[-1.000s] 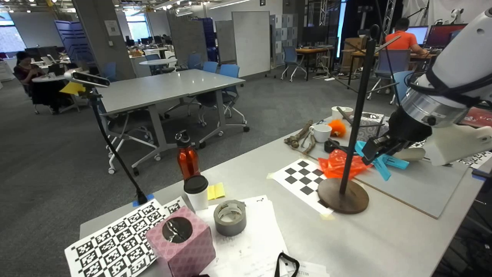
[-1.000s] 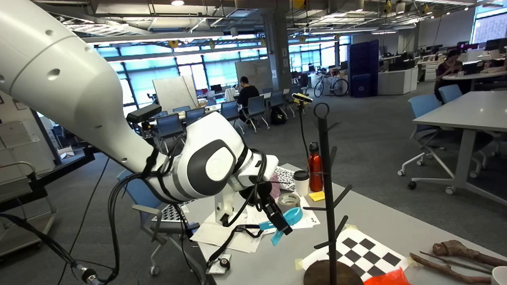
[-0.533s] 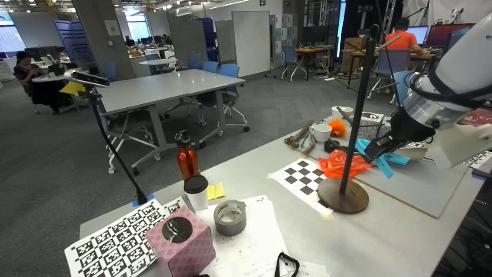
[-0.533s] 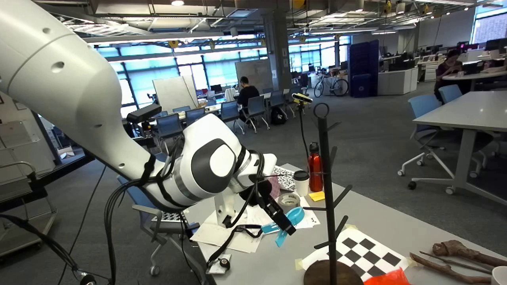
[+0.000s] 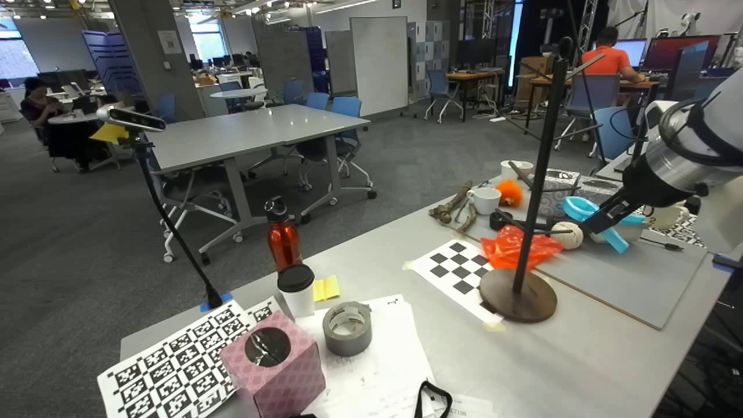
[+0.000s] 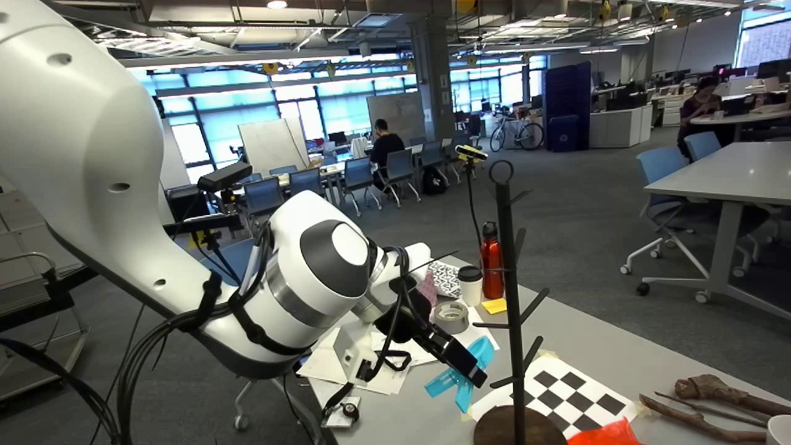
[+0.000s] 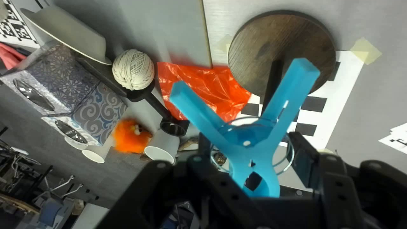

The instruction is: Pick up the peg and hang it on the black stand

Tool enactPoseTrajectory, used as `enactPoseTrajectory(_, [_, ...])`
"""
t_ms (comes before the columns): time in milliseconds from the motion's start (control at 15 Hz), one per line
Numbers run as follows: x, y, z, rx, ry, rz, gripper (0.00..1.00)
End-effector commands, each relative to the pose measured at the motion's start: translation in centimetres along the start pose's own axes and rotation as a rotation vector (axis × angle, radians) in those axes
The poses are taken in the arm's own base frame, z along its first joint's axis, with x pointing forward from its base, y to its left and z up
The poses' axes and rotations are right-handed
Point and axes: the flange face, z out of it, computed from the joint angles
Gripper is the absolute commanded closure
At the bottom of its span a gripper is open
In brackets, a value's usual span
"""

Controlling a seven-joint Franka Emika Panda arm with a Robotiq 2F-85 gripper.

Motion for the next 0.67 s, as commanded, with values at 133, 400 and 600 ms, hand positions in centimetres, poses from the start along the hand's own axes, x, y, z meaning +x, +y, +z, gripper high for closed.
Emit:
enactPoseTrajectory(133, [-3.0,0.3,-0.1,0.026,-0.040,-0.008,0.63])
enactPoseTrajectory(400, [-4.0,0.1,0.0,0.029,-0.059,-0.004,0.63])
enactPoseTrajectory(600, [-4.2,0.0,0.0,0.034,-0.062,-0.008,0.63])
